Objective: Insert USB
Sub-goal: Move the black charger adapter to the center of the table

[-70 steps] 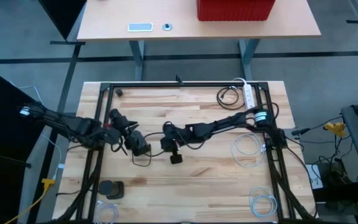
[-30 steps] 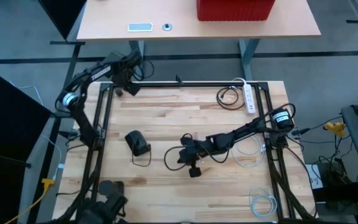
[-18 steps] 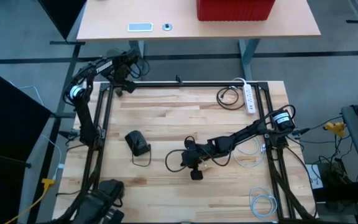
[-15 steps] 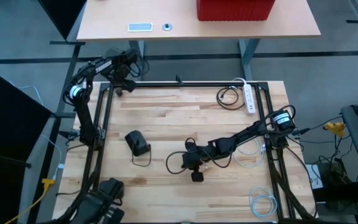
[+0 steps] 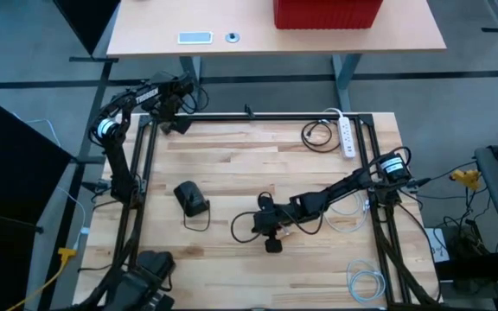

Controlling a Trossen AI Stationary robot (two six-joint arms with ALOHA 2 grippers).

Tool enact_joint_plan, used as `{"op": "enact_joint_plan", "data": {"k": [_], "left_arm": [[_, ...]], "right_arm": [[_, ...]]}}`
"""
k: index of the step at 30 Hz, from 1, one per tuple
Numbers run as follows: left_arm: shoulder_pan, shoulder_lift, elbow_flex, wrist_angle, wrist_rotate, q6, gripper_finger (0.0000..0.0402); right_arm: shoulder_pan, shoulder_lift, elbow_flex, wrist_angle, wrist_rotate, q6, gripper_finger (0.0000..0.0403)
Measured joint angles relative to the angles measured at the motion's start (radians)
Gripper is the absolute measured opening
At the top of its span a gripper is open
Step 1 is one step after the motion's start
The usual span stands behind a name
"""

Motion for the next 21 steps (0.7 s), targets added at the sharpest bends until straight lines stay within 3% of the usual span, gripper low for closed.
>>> {"op": "enact_joint_plan", "data": {"k": [7, 11, 14, 19, 21], "left_arm": [[-0.008, 0.000, -0.018, 0.015, 0.000, -0.043, 0.0195], [-0.035, 0.000, -0.019, -0.024, -0.032, -0.062, 0.0170], [-0.058, 0.000, -0.015, -0.053, -0.075, -0.074, 0.0129], [-0.067, 0.000, -0.002, -0.064, -0.086, -0.048, 0.0026], [-0.067, 0.000, 0.002, -0.082, -0.076, -0.036, 0.0009]], "right_arm": [[0.000, 0.000, 0.000, 0.012, 0.000, -0.015, 0.0003], [0.000, 0.000, 0.000, 0.016, 0.000, -0.025, 0.0003], [0.000, 0.000, 0.000, 0.023, 0.000, -0.031, 0.0003], [0.000, 0.000, 0.000, 0.047, 0.000, -0.048, 0.0003], [0.000, 0.000, 0.000, 0.045, 0.000, -0.057, 0.0003]]}}
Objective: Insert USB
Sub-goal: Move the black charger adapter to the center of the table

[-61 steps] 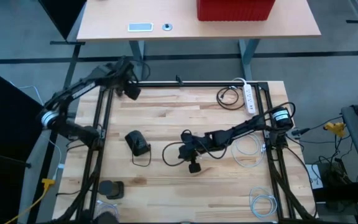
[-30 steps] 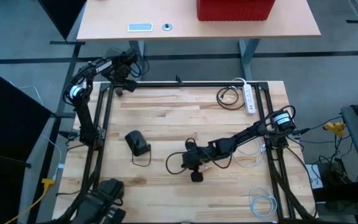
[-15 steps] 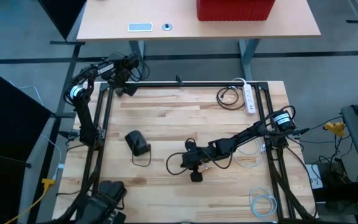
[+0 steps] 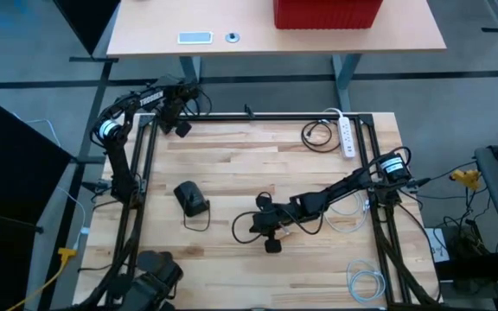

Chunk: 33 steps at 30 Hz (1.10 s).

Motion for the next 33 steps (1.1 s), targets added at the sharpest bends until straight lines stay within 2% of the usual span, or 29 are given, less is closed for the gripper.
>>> {"op": "enact_joint_plan", "data": {"k": [4, 12, 18, 29, 33], "left_arm": [[-0.020, 0.000, 0.010, -0.048, 0.049, 0.005, 0.0002], [-0.138, 0.013, 0.057, -0.097, 0.047, 0.012, 0.0000], [-0.138, 0.154, 0.192, -0.195, -0.108, -0.008, 0.0000], [-0.115, 0.389, 0.511, -0.196, -0.086, 0.074, 0.0000], [-0.081, 0.416, 0.555, -0.196, -0.085, 0.060, 0.0000]], "right_arm": [[0.000, 0.000, 0.000, 0.009, 0.000, -0.021, 0.0003], [-0.009, 0.000, 0.000, 0.062, 0.000, -0.078, 0.0003], [-0.018, 0.000, 0.000, 0.077, -0.001, -0.089, 0.0003], [-0.022, 0.000, 0.000, 0.057, -0.002, -0.089, 0.0003], [-0.029, 0.000, 0.000, 0.032, -0.002, -0.085, 0.0003]]}}
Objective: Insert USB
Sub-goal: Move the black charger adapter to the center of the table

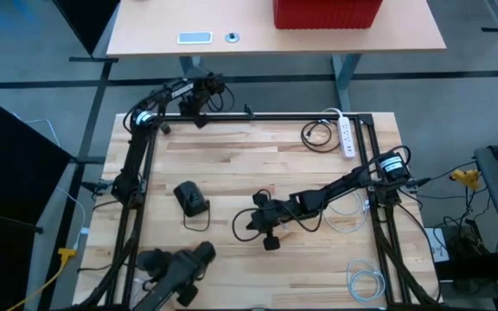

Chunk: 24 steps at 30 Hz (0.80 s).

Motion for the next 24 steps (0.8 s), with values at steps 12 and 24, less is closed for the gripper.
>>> {"op": "enact_joint_plan", "data": {"k": [12, 24], "left_arm": [[0.036, -0.184, -0.019, -0.001, 0.017, 0.005, 0.0000], [0.145, -0.415, -0.155, -0.002, 0.203, -0.182, 0.0000]], "right_arm": [[-0.030, 0.000, -0.008, -0.040, -0.002, 0.024, 0.0003], [-0.030, 0.000, -0.008, -0.037, -0.001, 0.024, 0.0003]]}}
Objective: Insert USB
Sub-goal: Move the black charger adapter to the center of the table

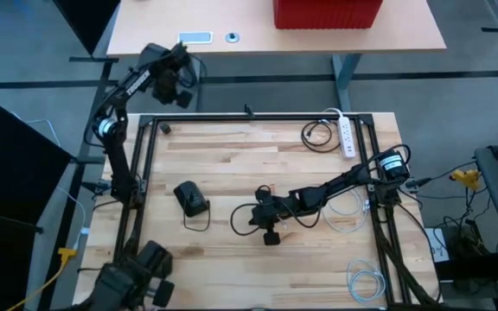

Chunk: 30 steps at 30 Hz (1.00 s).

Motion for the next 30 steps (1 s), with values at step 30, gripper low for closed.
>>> {"op": "enact_joint_plan", "data": {"k": [30], "left_arm": [[-0.072, -0.009, -0.464, 0.290, -0.394, 0.025, 0.0000]], "right_arm": [[0.001, 0.000, 0.000, 0.032, 0.000, -0.028, 0.0003]]}}
